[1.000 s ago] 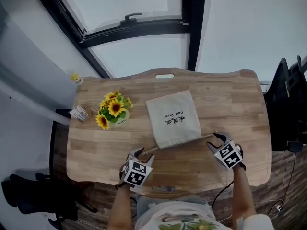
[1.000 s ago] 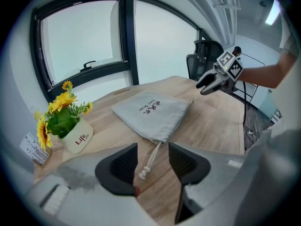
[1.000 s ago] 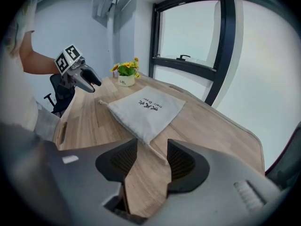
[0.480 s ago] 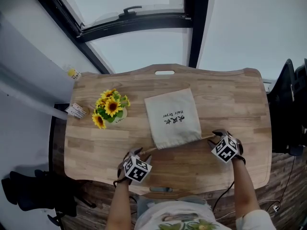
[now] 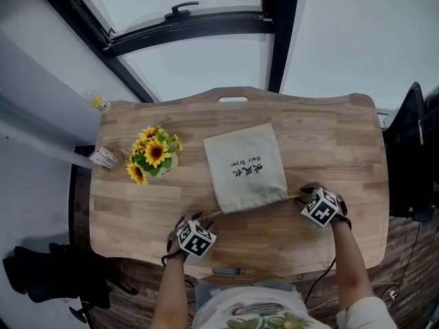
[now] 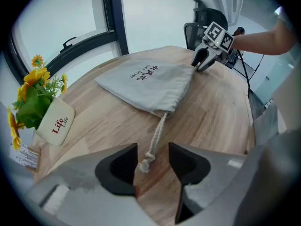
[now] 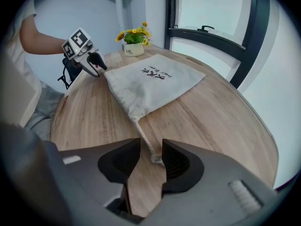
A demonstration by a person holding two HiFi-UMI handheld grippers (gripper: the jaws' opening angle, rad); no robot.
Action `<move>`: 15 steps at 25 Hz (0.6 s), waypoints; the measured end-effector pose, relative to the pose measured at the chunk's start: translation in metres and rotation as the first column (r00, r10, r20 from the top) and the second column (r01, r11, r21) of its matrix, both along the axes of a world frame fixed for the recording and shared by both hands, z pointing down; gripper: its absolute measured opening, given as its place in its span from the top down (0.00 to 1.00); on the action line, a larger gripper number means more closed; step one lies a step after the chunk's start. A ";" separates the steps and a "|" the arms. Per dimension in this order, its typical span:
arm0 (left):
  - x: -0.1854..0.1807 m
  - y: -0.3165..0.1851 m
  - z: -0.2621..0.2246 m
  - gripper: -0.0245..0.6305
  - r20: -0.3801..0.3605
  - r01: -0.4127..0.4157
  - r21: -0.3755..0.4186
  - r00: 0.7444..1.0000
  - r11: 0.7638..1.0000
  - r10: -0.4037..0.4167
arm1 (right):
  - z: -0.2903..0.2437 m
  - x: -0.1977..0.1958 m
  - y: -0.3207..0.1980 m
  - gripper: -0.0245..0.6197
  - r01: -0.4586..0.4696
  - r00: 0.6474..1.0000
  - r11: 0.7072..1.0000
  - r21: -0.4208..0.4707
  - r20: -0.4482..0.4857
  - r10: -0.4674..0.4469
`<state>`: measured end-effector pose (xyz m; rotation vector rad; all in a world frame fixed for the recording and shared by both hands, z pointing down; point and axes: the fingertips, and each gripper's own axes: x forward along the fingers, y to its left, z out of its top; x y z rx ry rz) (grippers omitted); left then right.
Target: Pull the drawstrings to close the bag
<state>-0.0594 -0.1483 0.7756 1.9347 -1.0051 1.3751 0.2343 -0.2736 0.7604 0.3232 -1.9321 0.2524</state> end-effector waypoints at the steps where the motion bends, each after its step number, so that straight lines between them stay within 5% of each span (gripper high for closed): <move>1: 0.000 0.001 0.002 0.65 -0.001 -0.001 -0.006 1.000 1.000 0.001 | 0.001 0.000 0.001 0.73 -0.008 1.000 1.000 -0.016 0.007 0.008; 7: 0.002 0.002 0.003 0.67 -0.043 0.032 -0.028 0.999 0.999 -0.033 | 0.001 0.000 0.002 0.80 -0.051 0.998 0.997 -0.061 0.035 0.053; 10: 0.008 0.005 0.003 0.77 -0.067 0.045 -0.049 0.997 0.998 -0.048 | 0.000 -0.001 0.005 0.93 -0.064 0.997 0.996 -0.069 0.031 0.066; 15: 0.011 0.007 0.004 0.87 -0.052 0.063 -0.046 0.996 0.997 -0.066 | 0.000 -0.002 0.008 0.93 -0.083 0.996 0.996 -0.032 0.029 0.084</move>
